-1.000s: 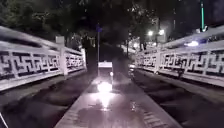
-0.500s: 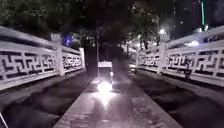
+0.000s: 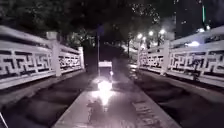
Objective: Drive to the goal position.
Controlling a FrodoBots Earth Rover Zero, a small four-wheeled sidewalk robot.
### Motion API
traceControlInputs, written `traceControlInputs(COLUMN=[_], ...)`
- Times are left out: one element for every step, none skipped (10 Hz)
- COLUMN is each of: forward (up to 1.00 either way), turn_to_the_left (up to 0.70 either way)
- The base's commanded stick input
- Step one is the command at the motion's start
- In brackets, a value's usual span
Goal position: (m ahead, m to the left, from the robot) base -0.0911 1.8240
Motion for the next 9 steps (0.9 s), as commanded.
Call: traceControlInputs(forward=[0.45,0.45,0.45,0.45,0.45,0.45,0.45,0.45,0.45], turn_to_the_left=[0.00,0.00,0.00,0.00,0.00,0.00,0.00,0.00,0.00])
